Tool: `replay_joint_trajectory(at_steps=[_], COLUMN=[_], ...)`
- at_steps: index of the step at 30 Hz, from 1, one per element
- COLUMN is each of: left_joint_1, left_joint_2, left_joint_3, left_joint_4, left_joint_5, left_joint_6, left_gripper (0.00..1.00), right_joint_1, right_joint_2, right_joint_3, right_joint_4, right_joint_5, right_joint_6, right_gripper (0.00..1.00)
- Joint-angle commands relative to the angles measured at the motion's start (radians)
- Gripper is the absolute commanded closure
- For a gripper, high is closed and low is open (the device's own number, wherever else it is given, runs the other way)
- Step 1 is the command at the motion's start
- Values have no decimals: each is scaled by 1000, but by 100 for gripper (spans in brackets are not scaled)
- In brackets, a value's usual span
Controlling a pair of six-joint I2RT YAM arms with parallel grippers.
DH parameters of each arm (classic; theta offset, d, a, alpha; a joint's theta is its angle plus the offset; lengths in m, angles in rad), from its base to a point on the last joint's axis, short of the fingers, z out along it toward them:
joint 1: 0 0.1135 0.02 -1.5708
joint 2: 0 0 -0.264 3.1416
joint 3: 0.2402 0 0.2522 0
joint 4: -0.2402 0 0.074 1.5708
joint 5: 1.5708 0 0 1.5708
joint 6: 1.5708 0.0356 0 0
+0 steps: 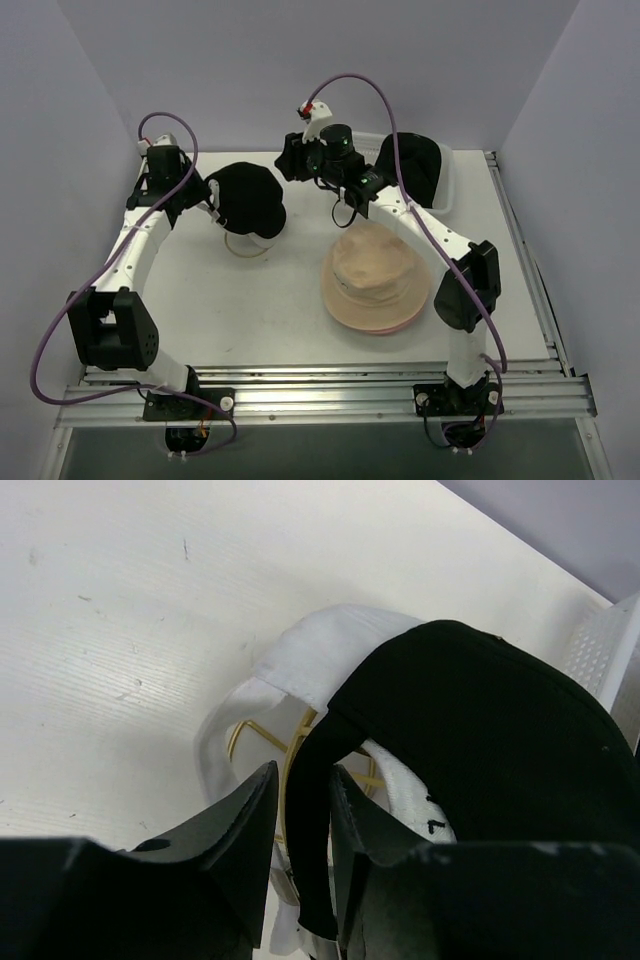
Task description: Stack the hats
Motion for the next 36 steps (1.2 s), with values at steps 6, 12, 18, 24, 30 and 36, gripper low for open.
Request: replay_joint_trajectory(at_steps=[6,12,18,24,30,36], left_joint_1=[28,35,35,35,35,35], left_joint_2=[111,202,248,273,302,285], left_joint_3=[225,316,318,324,338,377], left_joint_4=[-132,-157,-145,-158,-169,-206], left_joint_5=[-92,-46,-32,-79,-86,-61], left_joint_6=[85,146,161,183,197,194], left_gripper=[64,63,61,60,57,54], right_joint_1=[3,32,47,50,52,47], right_joint_2=[116,217,299,366,397,377], right_joint_3=[116,188,249,306,303,301], right_joint_4=[36,23,9,-13,-13,-31], right_joint_5=[-15,8,23,37,44,61], right_joint_6=[20,26,25,20,19,5], right_gripper=[61,61,62,62,62,62])
